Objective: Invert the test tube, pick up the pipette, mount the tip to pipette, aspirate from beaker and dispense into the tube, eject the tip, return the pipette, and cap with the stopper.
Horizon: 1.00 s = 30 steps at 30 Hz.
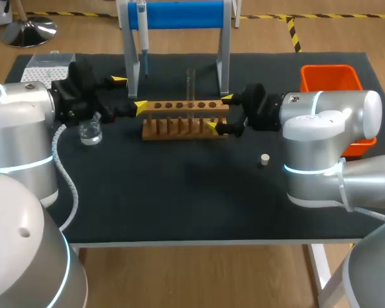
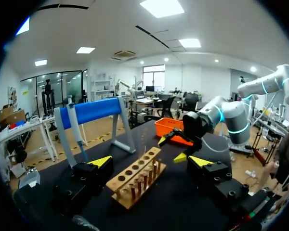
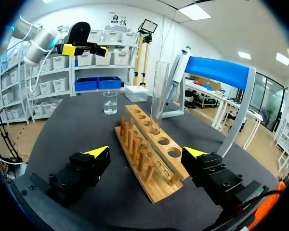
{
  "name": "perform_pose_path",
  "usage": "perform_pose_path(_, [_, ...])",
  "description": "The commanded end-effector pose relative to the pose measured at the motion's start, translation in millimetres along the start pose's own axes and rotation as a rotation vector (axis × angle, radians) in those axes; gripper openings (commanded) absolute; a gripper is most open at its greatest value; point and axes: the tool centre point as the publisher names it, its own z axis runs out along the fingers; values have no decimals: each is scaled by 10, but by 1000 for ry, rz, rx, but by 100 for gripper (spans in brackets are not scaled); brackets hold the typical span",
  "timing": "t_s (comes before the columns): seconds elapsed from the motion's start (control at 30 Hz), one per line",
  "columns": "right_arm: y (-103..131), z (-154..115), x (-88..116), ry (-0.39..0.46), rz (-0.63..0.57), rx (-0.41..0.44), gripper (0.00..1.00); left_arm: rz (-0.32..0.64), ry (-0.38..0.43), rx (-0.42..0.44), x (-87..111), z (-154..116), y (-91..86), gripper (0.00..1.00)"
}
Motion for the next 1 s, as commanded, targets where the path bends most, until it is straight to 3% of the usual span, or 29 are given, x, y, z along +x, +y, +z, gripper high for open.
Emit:
perform_pose_path(0.03, [-10, 0, 2, -1, -1, -3, 100, 16, -99, -32, -184, -264, 105, 100])
perform_pose_path(0.23, [-10, 0, 2, -1, -1, -3, 100, -15, -278, -117, -590, -870, 333, 100])
perform_pose_path(0.47, [-10, 0, 2, -1, -1, -3, 100, -85, -405, -169, -949, -1408, 603, 100])
perform_pose_path(0.87, [-10, 0, 2, -1, -1, -3, 100, -149, -615, -261, -1350, -1800, 847, 100])
perform_pose_path(1.0, [-10, 0, 2, -1, -1, -3, 100, -157, -650, -261, -1475, -1892, 874, 100])
